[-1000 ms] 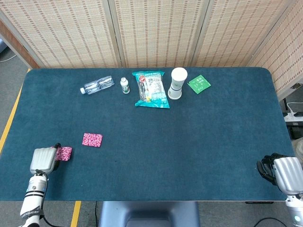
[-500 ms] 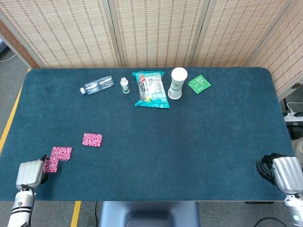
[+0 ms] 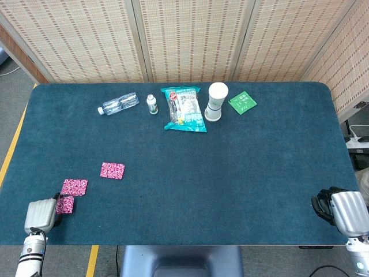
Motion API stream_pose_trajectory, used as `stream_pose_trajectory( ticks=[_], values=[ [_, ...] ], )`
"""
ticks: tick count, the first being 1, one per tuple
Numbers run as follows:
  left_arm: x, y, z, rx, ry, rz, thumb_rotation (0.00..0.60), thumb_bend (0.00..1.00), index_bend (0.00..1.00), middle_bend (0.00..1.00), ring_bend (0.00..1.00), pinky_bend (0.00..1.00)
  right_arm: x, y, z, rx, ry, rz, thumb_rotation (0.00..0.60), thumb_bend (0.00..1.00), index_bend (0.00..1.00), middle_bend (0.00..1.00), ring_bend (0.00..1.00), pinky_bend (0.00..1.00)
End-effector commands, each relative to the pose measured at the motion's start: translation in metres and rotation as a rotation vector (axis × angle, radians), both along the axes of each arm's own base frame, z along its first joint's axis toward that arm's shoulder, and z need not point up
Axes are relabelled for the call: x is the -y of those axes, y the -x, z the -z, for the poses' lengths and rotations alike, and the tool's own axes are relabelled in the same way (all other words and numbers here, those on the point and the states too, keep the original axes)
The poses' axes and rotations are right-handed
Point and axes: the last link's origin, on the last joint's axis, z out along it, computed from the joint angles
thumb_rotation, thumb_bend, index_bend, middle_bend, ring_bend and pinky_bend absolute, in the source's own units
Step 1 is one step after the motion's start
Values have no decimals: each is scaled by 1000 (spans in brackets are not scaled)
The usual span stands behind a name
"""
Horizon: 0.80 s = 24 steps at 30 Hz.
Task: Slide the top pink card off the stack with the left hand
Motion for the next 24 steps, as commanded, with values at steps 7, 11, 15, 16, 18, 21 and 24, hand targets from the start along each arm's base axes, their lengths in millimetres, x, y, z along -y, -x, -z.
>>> stream_pose_trajectory(
  ticks=[7,11,15,16,18,21,24],
  values=[
    [5,-1,3,0,-1,-11,600,370,402,1000,1000,1000,0,0,1,-4,-5,0,600,412,985,826,718,835],
    [6,0,5,0,2,-20,600,364,375,1000,1000,1000,-1,0,1,-3,-5,0,600,412,985,826,718,835],
    [7,-1,6,-1,4,-24,600,359,353,1000,1000,1000,-1,0,1,-2,-5,-1,600,412,985,826,718,835],
    [7,-1,6,-1,5,-25,600,357,349,1000,1000,1000,-1,0,1,-2,-5,-1,600,412,985,826,718,835],
    [7,-1,6,-1,6,-28,600,351,335,1000,1000,1000,-1,0,1,-2,-5,-1,600,413,986,826,718,835],
    [7,-1,7,-4,11,-35,600,347,316,1000,1000,1000,-1,0,1,-1,-5,-1,600,412,985,826,718,835],
    [7,-1,8,-4,17,-43,600,337,300,1000,1000,1000,-1,0,0,-1,-5,-1,600,412,986,826,717,835]
  ],
)
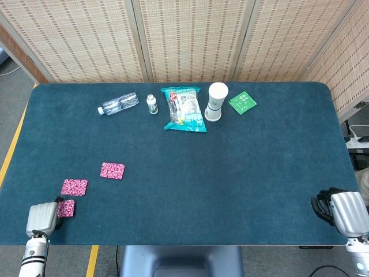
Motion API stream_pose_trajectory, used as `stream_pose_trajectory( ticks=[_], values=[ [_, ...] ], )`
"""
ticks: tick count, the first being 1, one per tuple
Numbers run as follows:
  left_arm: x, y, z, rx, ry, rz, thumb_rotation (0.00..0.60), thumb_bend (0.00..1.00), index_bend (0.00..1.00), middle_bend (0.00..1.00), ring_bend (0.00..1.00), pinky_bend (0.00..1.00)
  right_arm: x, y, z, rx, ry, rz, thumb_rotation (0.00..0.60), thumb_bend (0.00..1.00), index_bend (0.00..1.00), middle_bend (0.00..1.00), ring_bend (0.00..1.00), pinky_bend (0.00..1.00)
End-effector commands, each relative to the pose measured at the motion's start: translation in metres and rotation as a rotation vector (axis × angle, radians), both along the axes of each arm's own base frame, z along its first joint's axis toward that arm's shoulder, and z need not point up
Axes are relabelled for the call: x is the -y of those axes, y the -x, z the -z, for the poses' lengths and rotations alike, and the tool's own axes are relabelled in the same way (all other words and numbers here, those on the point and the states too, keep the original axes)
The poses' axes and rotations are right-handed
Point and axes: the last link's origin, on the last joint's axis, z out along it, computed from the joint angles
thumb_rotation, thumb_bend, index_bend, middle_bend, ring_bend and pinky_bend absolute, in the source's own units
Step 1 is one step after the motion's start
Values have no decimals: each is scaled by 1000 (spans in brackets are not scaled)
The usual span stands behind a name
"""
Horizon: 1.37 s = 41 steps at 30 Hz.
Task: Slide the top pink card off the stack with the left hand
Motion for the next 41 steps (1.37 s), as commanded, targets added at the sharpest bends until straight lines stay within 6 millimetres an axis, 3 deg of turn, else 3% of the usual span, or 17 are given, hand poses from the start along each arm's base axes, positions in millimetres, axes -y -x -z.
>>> stream_pose_trajectory(
  ticks=[1,17,22,25,27,30,31,35,41],
  values=[
    [0,0,0,4,2,-5,600,332,297,1000,1000,1000,0,0,0,0,0,-1,600,413,986,826,717,835],
    [0,-9,-5,46,-19,11,600,259,241,1000,1000,1000,0,0,0,2,-1,-1,600,413,985,826,718,835],
    [-1,-28,-27,91,-110,157,600,261,218,1000,1000,1000,0,0,-1,6,1,-2,600,412,985,826,718,835],
    [-2,-36,-44,133,-199,316,600,271,273,940,993,999,0,0,-1,5,1,-1,600,412,986,826,718,835],
    [-2,-36,-52,158,-216,392,600,272,311,774,861,868,1,0,0,3,2,1,600,413,985,826,718,835],
    [-2,-29,-62,167,-200,420,600,279,295,490,521,543,2,1,0,-2,4,5,600,412,985,826,718,835],
    [-2,-27,-65,178,-185,413,600,282,276,416,437,488,3,1,1,-4,5,7,600,412,985,826,718,835],
    [-2,-21,-70,196,-139,373,600,301,211,291,339,407,3,1,2,-11,9,14,600,412,985,826,718,835],
    [-3,-16,-73,179,-149,406,600,306,189,282,318,377,4,1,4,-24,17,18,600,413,985,826,717,835]
  ],
)
